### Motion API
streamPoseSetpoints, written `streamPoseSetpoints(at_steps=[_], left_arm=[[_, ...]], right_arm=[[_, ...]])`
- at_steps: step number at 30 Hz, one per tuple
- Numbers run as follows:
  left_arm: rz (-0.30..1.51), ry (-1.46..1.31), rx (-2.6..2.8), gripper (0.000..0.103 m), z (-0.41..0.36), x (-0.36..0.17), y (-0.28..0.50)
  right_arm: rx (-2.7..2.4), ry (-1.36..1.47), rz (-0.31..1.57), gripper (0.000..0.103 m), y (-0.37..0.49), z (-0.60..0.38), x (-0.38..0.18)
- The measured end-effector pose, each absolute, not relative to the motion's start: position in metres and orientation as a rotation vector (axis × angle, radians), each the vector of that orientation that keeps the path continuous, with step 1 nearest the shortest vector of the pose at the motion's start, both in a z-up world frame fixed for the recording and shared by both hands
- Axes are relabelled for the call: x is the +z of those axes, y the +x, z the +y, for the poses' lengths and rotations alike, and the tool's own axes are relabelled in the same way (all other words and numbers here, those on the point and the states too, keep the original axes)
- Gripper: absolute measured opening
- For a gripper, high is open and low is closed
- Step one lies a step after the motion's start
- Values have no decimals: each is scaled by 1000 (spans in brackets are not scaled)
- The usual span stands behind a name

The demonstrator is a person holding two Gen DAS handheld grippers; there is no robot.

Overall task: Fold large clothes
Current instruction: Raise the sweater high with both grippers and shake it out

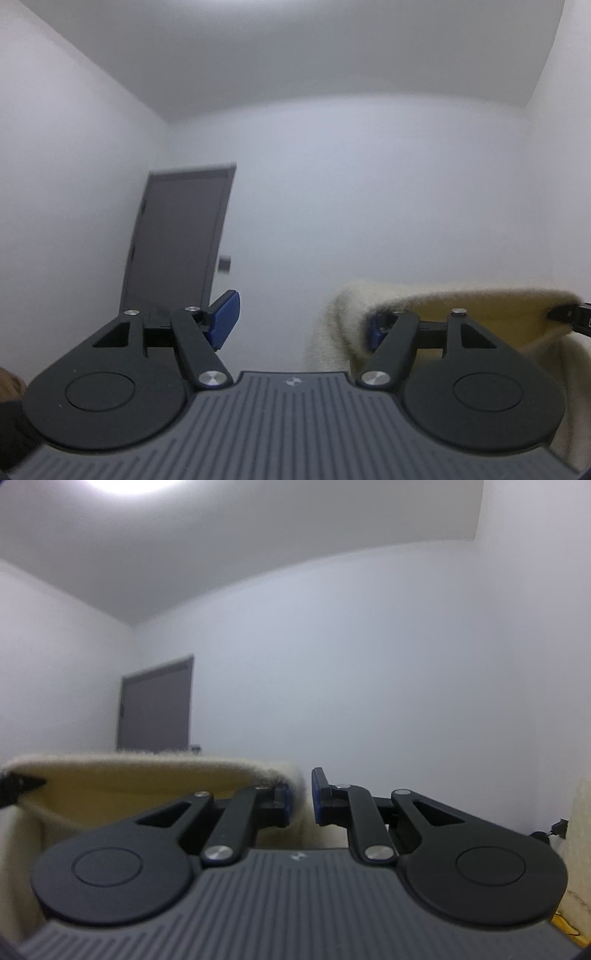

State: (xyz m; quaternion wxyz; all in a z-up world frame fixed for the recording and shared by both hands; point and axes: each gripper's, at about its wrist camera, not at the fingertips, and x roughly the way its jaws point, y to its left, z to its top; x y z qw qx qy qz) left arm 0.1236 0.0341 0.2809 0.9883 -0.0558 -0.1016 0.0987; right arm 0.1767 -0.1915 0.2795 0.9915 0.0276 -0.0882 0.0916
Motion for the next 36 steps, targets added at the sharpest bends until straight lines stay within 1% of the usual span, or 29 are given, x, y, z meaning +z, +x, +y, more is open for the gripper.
streamPoseSetpoints(at_steps=[5,9,14,17,20,22,24,25,27,28,30,31,33,36], left_arm=[[-57,-140,173,72,35,228,239],[39,-125,178,72,36,161,345],[190,-136,180,72,37,53,480],[285,-116,182,72,37,-23,561],[367,-136,180,73,44,-97,614],[421,-145,174,73,52,-144,652],[458,-159,161,73,56,-180,680],[479,-160,157,74,57,-195,694],[523,-154,148,74,59,-219,721],[541,-155,144,74,69,-221,741],[583,-164,139,74,71,-240,755],[598,-170,136,75,84,-243,769],[629,-178,138,77,84,-250,774],[676,-197,138,78,89,-256,788]], right_arm=[[148,51,-40,13,269,-191,232],[117,41,53,13,364,-187,173],[84,37,196,13,490,-172,84],[61,28,264,13,566,-166,12],[61,12,326,14,620,-156,-61],[72,2,348,14,650,-152,-95],[81,-5,371,14,675,-149,-125],[79,-2,391,14,675,-150,-132],[67,14,449,14,695,-146,-159],[61,20,471,14,700,-146,-168],[53,26,511,14,711,-144,-187],[51,26,528,14,714,-143,-195],[48,22,544,14,721,-138,-202],[48,17,559,14,718,-138,-198]])
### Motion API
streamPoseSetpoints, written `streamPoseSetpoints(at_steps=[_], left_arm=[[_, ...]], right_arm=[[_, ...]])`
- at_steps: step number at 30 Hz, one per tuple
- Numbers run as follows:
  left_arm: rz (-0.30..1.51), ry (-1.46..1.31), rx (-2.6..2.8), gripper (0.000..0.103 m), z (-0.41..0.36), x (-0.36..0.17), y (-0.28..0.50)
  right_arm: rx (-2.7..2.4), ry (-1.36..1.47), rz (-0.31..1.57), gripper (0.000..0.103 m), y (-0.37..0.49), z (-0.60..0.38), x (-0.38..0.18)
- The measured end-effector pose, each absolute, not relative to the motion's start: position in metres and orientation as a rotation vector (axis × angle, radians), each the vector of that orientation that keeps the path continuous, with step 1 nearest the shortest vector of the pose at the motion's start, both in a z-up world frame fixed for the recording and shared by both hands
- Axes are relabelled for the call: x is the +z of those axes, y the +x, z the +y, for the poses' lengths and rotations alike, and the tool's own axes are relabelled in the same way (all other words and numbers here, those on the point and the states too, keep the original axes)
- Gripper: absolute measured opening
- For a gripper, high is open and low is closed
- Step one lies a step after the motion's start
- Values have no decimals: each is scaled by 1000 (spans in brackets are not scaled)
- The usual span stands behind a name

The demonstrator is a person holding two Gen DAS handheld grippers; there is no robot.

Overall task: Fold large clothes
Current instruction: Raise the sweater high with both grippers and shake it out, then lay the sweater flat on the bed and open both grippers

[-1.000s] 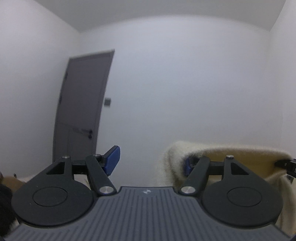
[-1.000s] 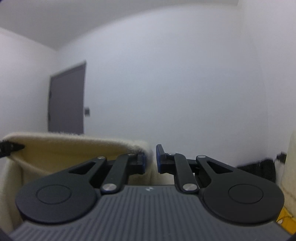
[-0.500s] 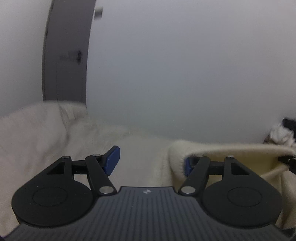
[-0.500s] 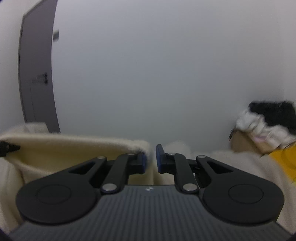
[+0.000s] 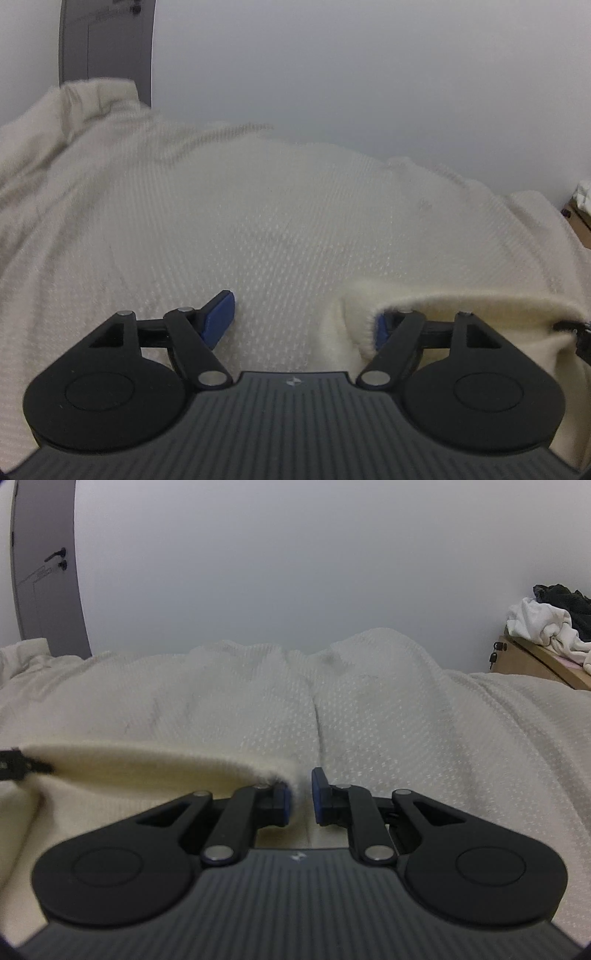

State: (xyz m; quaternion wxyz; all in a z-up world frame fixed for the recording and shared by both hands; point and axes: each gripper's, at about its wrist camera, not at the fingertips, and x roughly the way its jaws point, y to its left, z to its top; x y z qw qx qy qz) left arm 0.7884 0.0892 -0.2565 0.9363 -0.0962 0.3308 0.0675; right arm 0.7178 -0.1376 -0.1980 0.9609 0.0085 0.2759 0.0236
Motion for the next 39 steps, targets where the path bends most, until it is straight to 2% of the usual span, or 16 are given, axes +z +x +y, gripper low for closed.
streamPoseSetpoints(at_steps=[5,14,18,19,20,21,23,24,32,39], left_arm=[[717,-171,128,79,92,-258,801],[765,-207,80,79,102,-236,798],[758,-176,-33,81,96,-219,787],[754,-161,-31,86,95,-216,783],[748,-146,-32,88,91,-211,776],[741,-130,-37,89,89,-207,770],[726,-106,-43,89,85,-196,755],[713,-106,-41,89,85,-191,747],[609,-108,7,89,78,-149,653],[501,-104,30,89,67,-94,521]], right_arm=[[47,18,589,15,733,-140,-213],[65,50,622,17,733,-150,-205],[70,8,627,20,728,-148,-198],[77,-8,621,20,723,-145,-197],[83,-15,619,26,719,-144,-195],[94,-7,621,39,716,-144,-193],[121,20,615,50,705,-145,-189],[128,23,606,52,699,-145,-186],[174,43,525,52,628,-146,-153],[192,57,440,52,525,-157,-113]])
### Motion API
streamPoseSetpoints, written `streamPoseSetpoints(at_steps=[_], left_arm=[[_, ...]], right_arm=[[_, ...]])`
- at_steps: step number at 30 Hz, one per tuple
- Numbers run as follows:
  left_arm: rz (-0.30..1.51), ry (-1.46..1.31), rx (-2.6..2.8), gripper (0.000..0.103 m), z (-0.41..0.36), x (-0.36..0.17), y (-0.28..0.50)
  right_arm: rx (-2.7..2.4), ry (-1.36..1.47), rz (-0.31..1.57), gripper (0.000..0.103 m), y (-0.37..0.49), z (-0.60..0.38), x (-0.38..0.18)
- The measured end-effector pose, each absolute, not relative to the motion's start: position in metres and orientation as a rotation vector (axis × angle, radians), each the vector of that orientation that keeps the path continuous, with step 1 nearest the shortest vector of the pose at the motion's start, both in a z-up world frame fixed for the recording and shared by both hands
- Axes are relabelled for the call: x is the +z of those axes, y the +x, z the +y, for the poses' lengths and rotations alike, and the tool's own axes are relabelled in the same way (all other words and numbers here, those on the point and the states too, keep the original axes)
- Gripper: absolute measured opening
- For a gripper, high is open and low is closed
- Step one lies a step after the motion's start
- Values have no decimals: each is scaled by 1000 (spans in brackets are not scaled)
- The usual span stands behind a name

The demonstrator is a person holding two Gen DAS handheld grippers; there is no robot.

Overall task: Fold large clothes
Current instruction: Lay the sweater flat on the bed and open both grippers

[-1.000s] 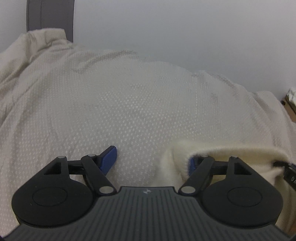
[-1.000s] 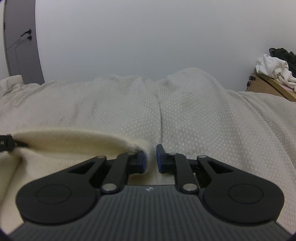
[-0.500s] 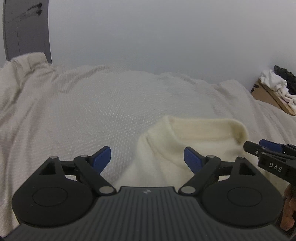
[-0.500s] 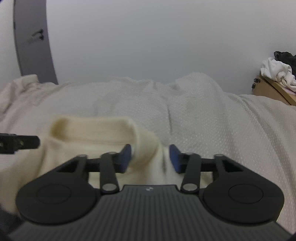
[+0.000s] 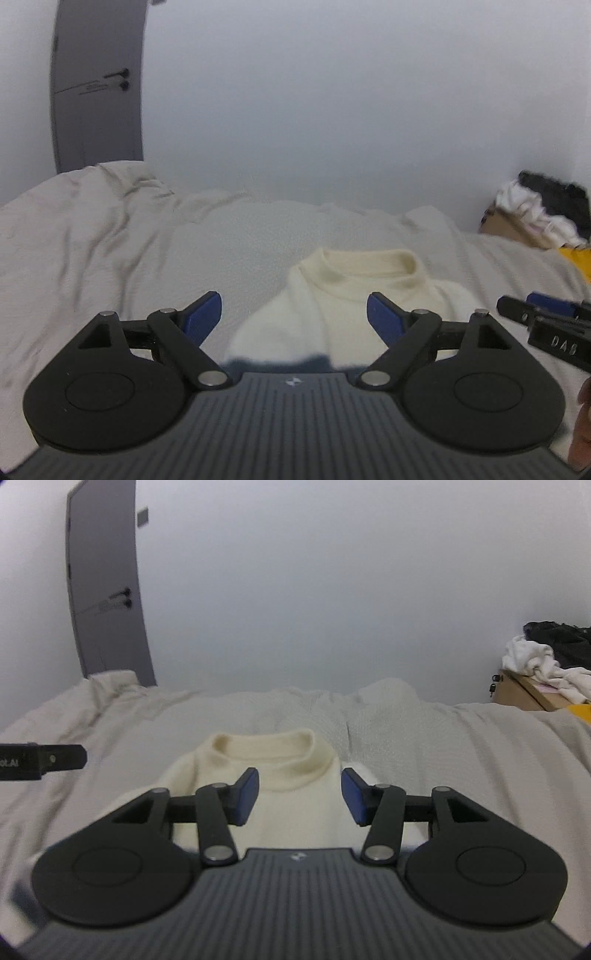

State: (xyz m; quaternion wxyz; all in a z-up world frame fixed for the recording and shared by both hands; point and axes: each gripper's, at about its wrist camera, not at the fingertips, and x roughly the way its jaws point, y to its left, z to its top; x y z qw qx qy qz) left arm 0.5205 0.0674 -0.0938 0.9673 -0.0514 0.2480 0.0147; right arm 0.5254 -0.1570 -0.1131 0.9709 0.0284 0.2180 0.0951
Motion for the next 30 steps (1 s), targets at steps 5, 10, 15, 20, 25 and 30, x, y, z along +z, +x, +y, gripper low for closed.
streamPoseSetpoints(at_steps=[5,10,15,20,25,30], left_arm=[[457,-89,18,89,56,-63,426],[437,-104,12,89,48,-57,355],[432,-129,4,89,38,-69,301],[454,-156,2,89,23,-97,265],[484,-144,-6,89,6,-123,244],[510,-92,20,89,-5,-140,232]], right_arm=[[223,68,417,52,444,-166,-84],[270,49,429,52,369,-170,-69],[313,11,444,52,308,-171,-74],[353,-10,512,52,263,-174,-99],[366,6,613,52,242,-175,-127],[373,1,683,52,240,-171,-148]])
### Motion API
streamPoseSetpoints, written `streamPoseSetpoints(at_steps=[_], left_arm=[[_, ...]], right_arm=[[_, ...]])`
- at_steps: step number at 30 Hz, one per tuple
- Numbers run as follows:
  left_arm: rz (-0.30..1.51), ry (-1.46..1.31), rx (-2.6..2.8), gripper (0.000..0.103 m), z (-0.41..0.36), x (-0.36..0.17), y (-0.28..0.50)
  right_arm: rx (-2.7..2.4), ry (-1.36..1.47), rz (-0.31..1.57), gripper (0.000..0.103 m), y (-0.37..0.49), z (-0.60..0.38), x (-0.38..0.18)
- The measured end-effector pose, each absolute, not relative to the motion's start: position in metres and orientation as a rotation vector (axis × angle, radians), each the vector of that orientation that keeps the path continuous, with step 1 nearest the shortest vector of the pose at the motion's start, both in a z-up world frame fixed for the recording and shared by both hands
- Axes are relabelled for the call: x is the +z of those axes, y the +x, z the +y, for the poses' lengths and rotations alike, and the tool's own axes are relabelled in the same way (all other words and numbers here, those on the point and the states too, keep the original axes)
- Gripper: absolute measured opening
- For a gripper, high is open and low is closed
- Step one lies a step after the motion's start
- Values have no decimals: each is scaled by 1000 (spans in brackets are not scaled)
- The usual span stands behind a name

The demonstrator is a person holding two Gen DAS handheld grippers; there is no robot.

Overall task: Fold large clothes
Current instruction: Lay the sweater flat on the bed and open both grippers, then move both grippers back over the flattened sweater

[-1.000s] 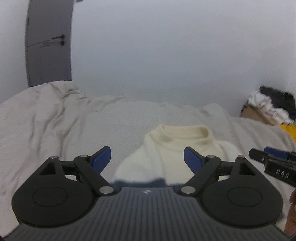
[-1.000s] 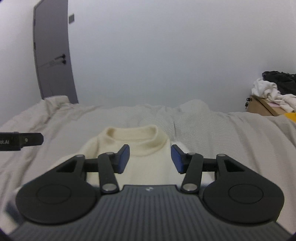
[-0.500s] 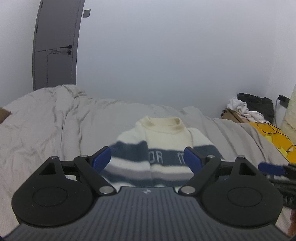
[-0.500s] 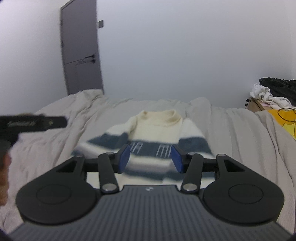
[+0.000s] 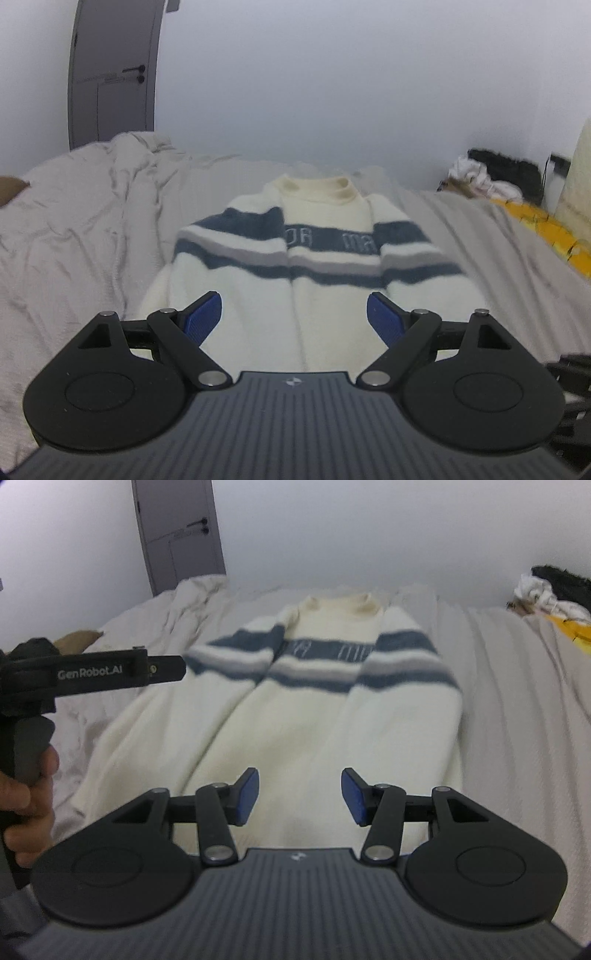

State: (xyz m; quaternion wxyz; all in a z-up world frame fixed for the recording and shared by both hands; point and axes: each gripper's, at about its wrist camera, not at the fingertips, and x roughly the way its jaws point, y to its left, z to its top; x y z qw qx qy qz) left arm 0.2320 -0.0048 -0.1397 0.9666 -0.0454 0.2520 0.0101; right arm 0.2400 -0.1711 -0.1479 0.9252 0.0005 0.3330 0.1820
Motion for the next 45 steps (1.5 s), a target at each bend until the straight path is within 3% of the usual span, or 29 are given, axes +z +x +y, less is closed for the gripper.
streamPoseSetpoints(at_steps=[6,15,24,45], left_arm=[[585,-99,56,89,-6,-132,230],[594,-108,-47,93,-30,-42,193],[568,-36,-135,100,-61,14,161],[747,-239,-99,101,-50,2,197]], right_arm=[[391,-56,726,52,243,-163,-176],[381,-60,804,52,259,-160,-196],[364,-85,827,51,267,-156,-203],[356,-77,827,51,267,-161,-202]])
